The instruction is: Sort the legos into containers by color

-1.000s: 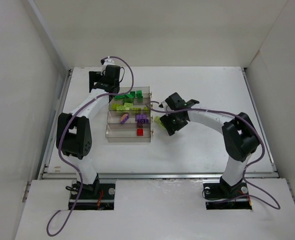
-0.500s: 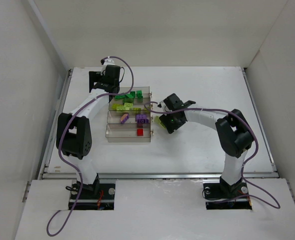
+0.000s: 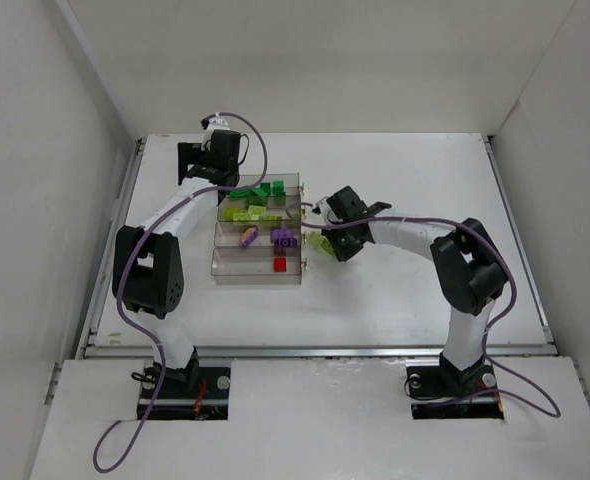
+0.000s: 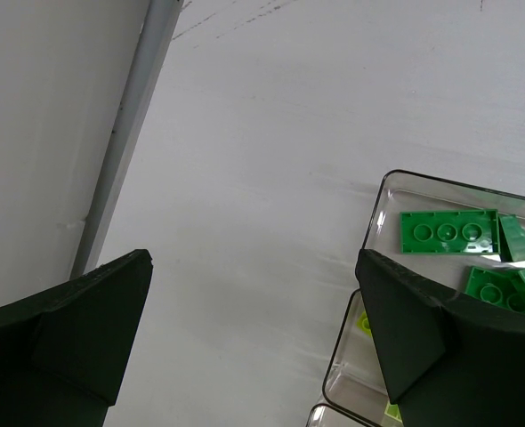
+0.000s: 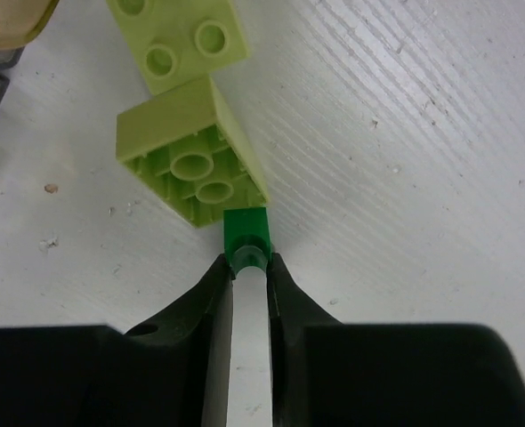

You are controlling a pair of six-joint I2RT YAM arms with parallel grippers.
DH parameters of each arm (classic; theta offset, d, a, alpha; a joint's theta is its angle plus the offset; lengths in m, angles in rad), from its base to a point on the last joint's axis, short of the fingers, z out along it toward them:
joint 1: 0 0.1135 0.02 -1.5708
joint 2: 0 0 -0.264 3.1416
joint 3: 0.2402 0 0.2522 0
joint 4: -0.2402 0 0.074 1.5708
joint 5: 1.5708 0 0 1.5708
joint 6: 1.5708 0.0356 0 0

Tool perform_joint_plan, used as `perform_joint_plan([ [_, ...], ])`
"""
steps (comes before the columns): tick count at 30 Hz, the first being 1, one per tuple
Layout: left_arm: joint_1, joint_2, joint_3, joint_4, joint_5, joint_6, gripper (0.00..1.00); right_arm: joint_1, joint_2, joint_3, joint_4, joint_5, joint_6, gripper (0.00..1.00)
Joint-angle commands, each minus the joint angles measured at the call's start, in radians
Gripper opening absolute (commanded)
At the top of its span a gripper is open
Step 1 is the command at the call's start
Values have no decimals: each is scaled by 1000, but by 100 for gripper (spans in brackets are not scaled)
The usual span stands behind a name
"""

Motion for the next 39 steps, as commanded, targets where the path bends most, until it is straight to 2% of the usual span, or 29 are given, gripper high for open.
perform_joint_plan([
  [1, -5, -26, 2, 14, -25, -1, 100, 0, -78, -28, 39, 4, 1, 0],
  [7, -5, -26, -7, 14, -16, -1, 100, -92, -236, -15, 150, -86, 98, 0],
  [11, -5, -26, -7, 23, -5, -10, 100, -104, -195, 115, 221, -137, 138, 0],
  [13, -5, -26, -7, 23, -5, -10, 100, -104, -140, 230, 246, -181, 165, 0],
  [16, -5, -26, -16, 32, -5, -1, 100, -95, 30, 390, 257, -271, 222, 0],
  [17, -5, -37, -28, 32, -5, -1, 100, -95, 82, 519, 240, -272, 233, 0],
  [18, -5, -37, -28, 32, -5, 10, 100, -80, 180, 588, 203, -272, 257, 0],
  [21, -5, -37, -38, 43, -5, 19, 100, -50, 338, 814, 144, -251, 288, 0],
  [25, -5, -37, -47, 43, -5, 19, 100, -29, 449, 970, 128, -214, 319, 0],
  [28, -5, -37, -47, 43, 17, 19, 100, -18, 459, 970, 165, -214, 328, 16],
  [29, -5, -37, -47, 43, 17, 19, 100, -18, 459, 960, 165, -198, 328, 41],
  [32, -5, -37, -47, 43, 17, 19, 100, -18, 468, 959, 177, -189, 328, 71],
  [33, -5, -37, -47, 43, 17, 19, 100, -18, 468, 959, 177, -203, 328, 87],
  [36, -5, -37, -47, 43, 17, 19, 100, -18, 439, 943, 177, -223, 328, 100],
  [39, -5, -37, -47, 43, 17, 19, 100, -18, 364, 892, 177, -220, 328, 100],
])
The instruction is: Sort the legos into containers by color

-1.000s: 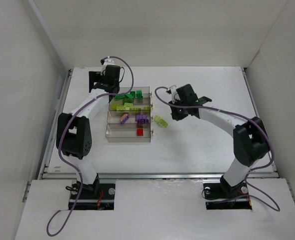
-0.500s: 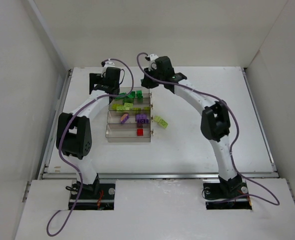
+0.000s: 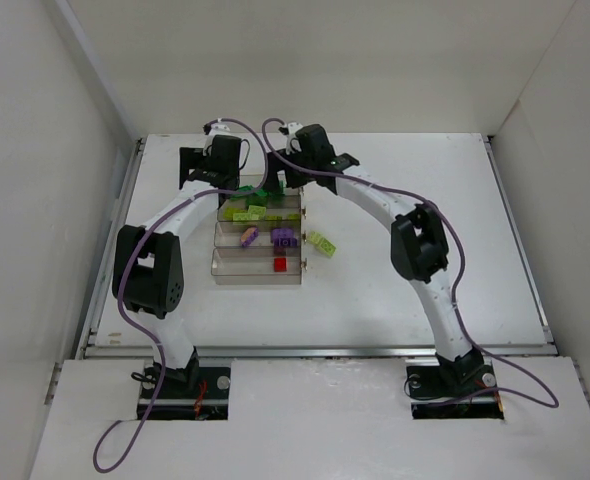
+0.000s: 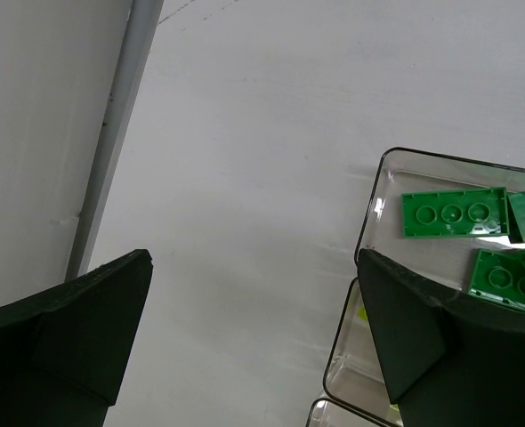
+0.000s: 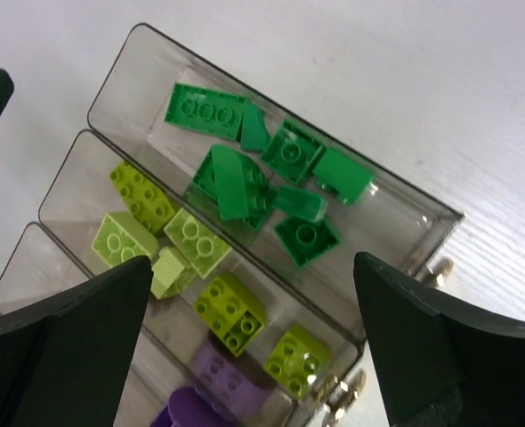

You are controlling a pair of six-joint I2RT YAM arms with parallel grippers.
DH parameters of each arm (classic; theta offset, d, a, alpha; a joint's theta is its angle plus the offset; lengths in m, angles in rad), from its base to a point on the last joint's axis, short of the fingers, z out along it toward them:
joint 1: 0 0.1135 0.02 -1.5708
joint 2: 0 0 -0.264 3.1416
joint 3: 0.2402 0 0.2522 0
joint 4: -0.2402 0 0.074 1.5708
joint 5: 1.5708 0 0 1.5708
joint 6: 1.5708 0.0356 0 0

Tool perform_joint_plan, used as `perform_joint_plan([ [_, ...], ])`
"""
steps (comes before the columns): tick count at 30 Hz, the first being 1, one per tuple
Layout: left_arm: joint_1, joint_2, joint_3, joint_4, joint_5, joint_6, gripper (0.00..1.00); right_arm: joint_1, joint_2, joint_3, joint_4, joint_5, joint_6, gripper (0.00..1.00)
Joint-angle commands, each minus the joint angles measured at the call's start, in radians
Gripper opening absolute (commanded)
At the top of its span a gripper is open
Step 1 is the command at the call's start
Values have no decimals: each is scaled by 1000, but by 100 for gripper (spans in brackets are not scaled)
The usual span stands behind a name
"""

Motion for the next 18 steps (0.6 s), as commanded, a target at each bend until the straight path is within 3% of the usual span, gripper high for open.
perform_joint_plan([
  [1, -5, -37, -4, 26, -2, 7, 100, -3, -155, -30, 30, 8, -5, 100],
  [4, -5, -37, -4, 26, -2, 7, 100, -3, -292, -171, 18, 56, -44, 100],
  [8, -5, -37, -4, 26, -12, 7, 100, -32, -473, -461, 27, -12, -185, 100],
  [14, -5, -28, 5, 17, -1, 7, 100, -4, -568, -775, -103, 65, -384, 100],
  [18, -5, -28, 5, 17, -1, 7, 100, 5, -643, -935, 5, 91, -353, 100],
])
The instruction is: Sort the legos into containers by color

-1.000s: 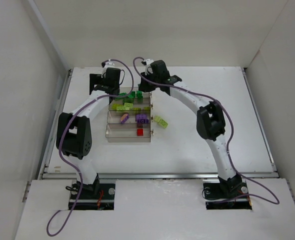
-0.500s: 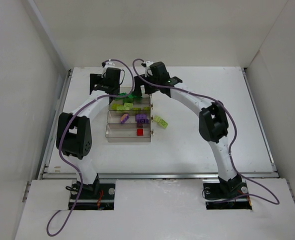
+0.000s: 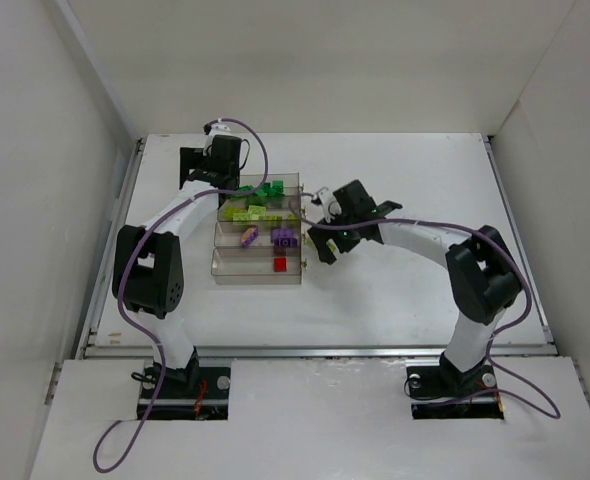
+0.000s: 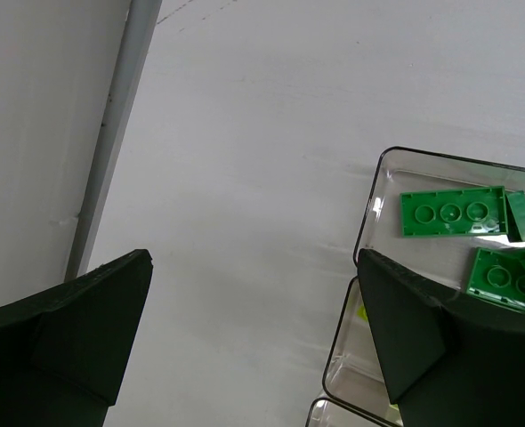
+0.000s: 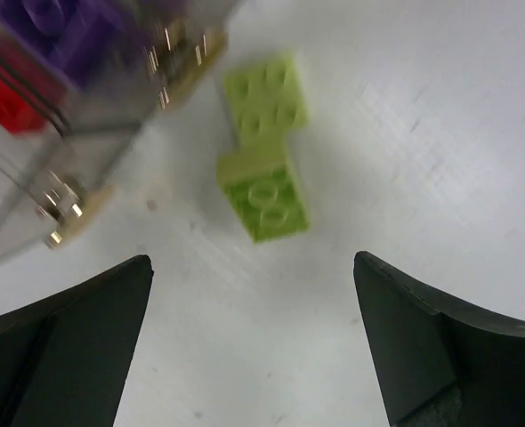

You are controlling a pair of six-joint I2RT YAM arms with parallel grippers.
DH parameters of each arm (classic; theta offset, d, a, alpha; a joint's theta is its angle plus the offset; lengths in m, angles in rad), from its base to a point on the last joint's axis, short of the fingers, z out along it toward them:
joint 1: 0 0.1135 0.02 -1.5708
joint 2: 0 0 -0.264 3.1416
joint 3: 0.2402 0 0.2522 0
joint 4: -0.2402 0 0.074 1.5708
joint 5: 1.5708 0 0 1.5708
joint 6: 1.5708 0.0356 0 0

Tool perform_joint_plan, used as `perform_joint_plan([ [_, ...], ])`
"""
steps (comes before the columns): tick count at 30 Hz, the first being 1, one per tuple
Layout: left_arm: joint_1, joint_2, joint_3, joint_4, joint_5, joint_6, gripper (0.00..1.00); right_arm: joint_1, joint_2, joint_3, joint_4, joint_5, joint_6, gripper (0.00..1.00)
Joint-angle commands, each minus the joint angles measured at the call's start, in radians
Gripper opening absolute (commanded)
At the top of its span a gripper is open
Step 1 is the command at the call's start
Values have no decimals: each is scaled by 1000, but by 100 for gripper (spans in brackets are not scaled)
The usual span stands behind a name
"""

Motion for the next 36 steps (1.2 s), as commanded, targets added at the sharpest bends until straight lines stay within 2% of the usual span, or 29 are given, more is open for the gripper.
perform_joint_plan([
  [1, -5, -28, 5, 17, -6, 6, 100, 14, -52, -78, 44, 46, -31, 100],
  [10, -5, -37, 5, 17, 3, 6, 100, 14, 81, -10, 55, 84, 8, 98],
  [13, -5, -37, 5, 17, -9, 6, 100, 23, 110, 16, 44, 121, -2, 90],
  [18, -5, -37, 5, 17, -9, 6, 100, 23, 110, 25, 44, 135, -2, 66],
  [19, -5, -37, 5, 17, -9, 6, 100, 23, 110, 25, 44, 135, -2, 64],
  [26, -5, -37, -4, 17, -9, 6, 100, 43, 131, 56, 35, 124, -21, 68],
  [27, -5, -37, -4, 17, -9, 6, 100, 43, 144, 56, 23, 124, -21, 63],
  [28, -5, -37, -4, 17, -18, 6, 100, 43, 144, 69, 23, 124, -21, 34],
  [30, -5, -37, -4, 27, -18, 6, 100, 43, 155, 70, 23, 135, -21, 4],
  [31, -5, -37, -4, 27, -18, 6, 100, 43, 144, 70, 23, 146, -11, 0],
  [36, -5, -46, -4, 27, -18, 6, 100, 43, 63, 10, 23, 176, 34, 0],
])
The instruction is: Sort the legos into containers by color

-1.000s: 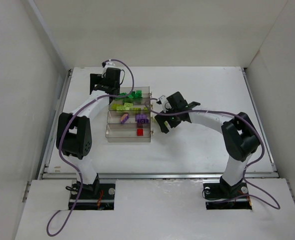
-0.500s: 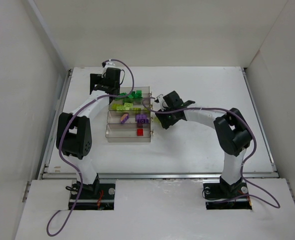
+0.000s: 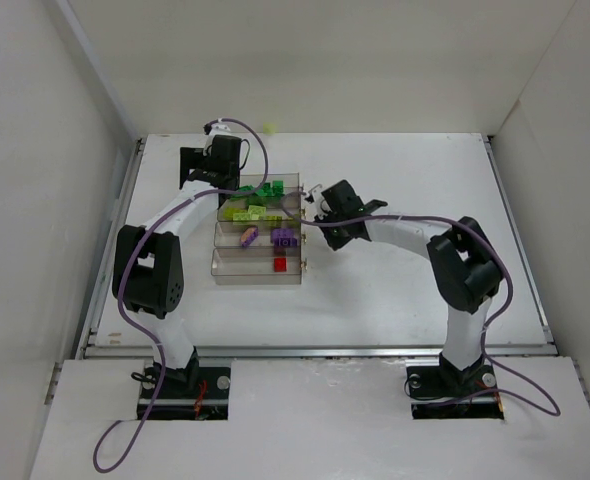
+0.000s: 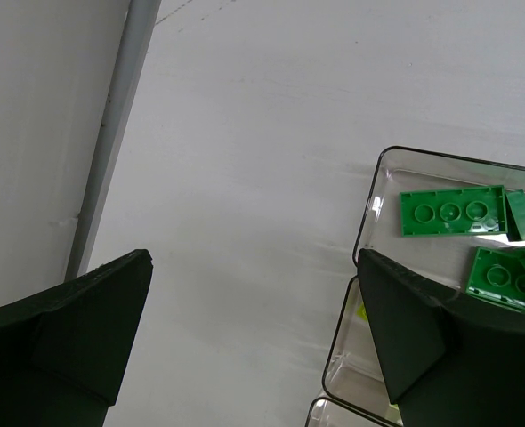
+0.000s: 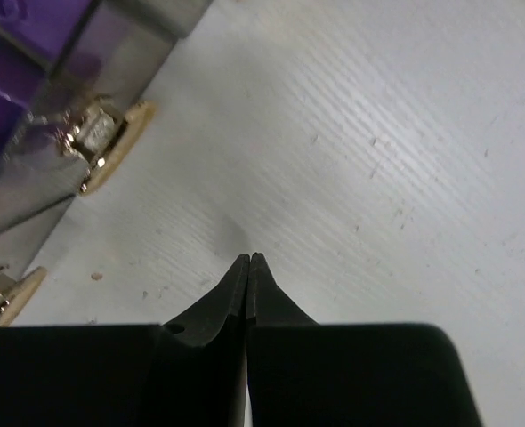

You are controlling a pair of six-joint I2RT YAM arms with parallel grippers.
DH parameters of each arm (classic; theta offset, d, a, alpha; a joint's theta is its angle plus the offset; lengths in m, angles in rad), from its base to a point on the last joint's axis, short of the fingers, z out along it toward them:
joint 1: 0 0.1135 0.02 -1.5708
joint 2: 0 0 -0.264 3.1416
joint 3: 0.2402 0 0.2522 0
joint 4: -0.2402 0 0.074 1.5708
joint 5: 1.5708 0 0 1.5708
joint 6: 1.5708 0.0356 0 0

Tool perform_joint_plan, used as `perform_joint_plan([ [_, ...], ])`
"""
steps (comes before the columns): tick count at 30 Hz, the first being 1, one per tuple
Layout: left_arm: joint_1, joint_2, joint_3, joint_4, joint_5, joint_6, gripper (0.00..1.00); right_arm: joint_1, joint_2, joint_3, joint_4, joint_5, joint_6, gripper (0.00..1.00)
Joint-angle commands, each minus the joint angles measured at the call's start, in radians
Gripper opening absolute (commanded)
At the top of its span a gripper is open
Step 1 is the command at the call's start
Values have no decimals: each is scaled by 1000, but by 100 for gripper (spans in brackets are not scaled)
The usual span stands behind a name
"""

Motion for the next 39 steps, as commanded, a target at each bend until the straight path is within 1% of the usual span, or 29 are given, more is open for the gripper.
perform_joint_plan([
  [1, -5, -46, -4, 26, -21, 3, 100, 6, -86, -53, 1, 29, 31, 0],
  [2, -5, -46, -4, 26, -21, 3, 100, 6, -118, -64, 10, 29, 31, 0],
  [5, -5, -46, -4, 26, -21, 3, 100, 6, -143, -74, 10, 43, 31, 0],
  [8, -5, -46, -4, 26, -21, 3, 100, -42, -155, -74, 10, 11, 53, 0],
  [9, -5, -46, -4, 26, -21, 3, 100, -69, -178, -74, 10, -23, 70, 0],
  [12, -5, -46, -14, 26, -21, 3, 100, -105, -210, -65, 37, -45, 93, 0],
  [15, -5, -46, -14, 26, -21, 3, 100, -144, -210, -16, 27, -71, 119, 0],
  [16, -5, -46, -14, 26, -21, 3, 100, -145, -210, -5, 18, -82, 134, 1],
  [17, -5, -46, -14, 26, -21, 3, 100, -160, -201, 6, 17, -91, 134, 5],
  [20, -5, -46, -14, 26, -21, 3, 100, -181, -201, 28, 17, -102, 159, 13],
  [27, -5, -46, -14, 26, -30, 3, 100, -191, -201, 47, 28, -111, 189, 15],
  [30, -5, -46, -14, 26, -30, 3, 100, -200, -192, 57, 28, -120, 200, 17],
  [33, -5, -46, -14, 26, -30, 3, 100, -209, -192, 75, 28, -129, 232, 28],
  [34, -5, -46, -14, 26, -30, 3, 100, -218, -192, 75, 28, -129, 243, 42],
  [37, -5, -46, -14, 26, -30, 3, 100, -236, -163, 116, 48, -120, 298, 68],
  [38, -5, -46, -14, 26, -30, 3, 100, -237, -149, 132, 48, -87, 314, 82],
  [39, -5, -46, -14, 26, -21, 3, 100, -246, -135, 174, 48, -74, 327, 86],
])
